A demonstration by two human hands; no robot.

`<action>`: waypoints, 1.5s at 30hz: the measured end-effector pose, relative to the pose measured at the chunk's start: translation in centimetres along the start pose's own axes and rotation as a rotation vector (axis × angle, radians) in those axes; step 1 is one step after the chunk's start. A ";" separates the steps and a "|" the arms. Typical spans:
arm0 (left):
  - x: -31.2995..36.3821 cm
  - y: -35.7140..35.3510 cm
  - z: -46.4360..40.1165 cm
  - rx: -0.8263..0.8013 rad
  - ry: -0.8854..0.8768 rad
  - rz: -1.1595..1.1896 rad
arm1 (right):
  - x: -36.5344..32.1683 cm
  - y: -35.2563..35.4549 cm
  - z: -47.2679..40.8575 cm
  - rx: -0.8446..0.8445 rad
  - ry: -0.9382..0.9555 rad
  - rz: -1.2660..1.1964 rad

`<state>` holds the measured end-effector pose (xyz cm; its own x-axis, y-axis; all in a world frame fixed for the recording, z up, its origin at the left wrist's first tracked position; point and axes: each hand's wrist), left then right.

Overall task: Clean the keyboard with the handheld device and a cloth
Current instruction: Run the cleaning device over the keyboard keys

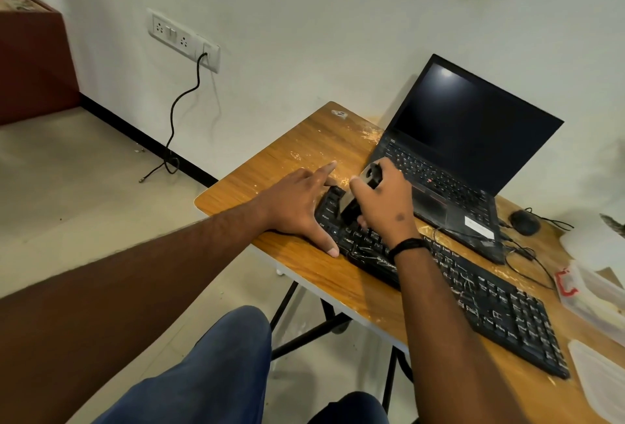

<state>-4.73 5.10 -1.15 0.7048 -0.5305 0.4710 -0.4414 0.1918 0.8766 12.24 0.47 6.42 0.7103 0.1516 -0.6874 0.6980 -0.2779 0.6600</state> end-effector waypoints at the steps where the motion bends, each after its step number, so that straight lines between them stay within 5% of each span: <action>1: 0.0 0.0 0.0 -0.003 0.002 0.000 | 0.0 0.0 -0.1 -0.034 -0.002 -0.004; 5: 0.1 0.0 0.1 -0.002 0.003 0.001 | 0.1 -0.1 0.2 0.034 -0.006 -0.033; 9: 0.1 0.1 0.1 0.001 0.000 -0.007 | 0.4 0.6 -0.1 -0.069 -0.030 -0.065; 12: 0.2 0.1 0.1 0.003 0.001 -0.001 | 0.9 1.4 0.0 0.079 -0.022 -0.045; 18: 0.1 0.1 0.1 -0.004 0.008 0.004 | 1.6 1.8 0.0 -0.064 -0.043 -0.100; 23: 0.0 0.0 0.1 -0.004 -0.002 0.005 | 1.5 0.5 0.5 0.103 -0.010 -0.074; 28: 0.3 0.2 0.1 -0.001 -0.012 -0.004 | 2.0 1.4 0.1 -0.036 -0.007 -0.071; 34: 0.2 0.1 0.0 -0.007 0.000 -0.008 | 1.1 0.3 0.6 0.137 -0.051 -0.080; 39: 0.0 0.0 0.1 -0.005 -0.008 -0.021 | 0.6 0.7 0.4 -0.021 -0.024 -0.060; 45: 0.1 0.0 0.0 0.007 -0.018 -0.016 | 0.9 -0.3 -0.1 0.197 -0.017 -0.025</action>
<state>-4.66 5.08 -1.15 0.7022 -0.5479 0.4547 -0.4338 0.1773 0.8834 12.66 0.78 5.68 0.6899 0.1454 -0.7091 0.6831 -0.4550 0.5713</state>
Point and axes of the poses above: each hand's wrist, its own z-axis away from the middle knuckle, its own y-axis out of the back of the hand, x = y × z, and after that the axes turned 4 degrees about -z, right-handed
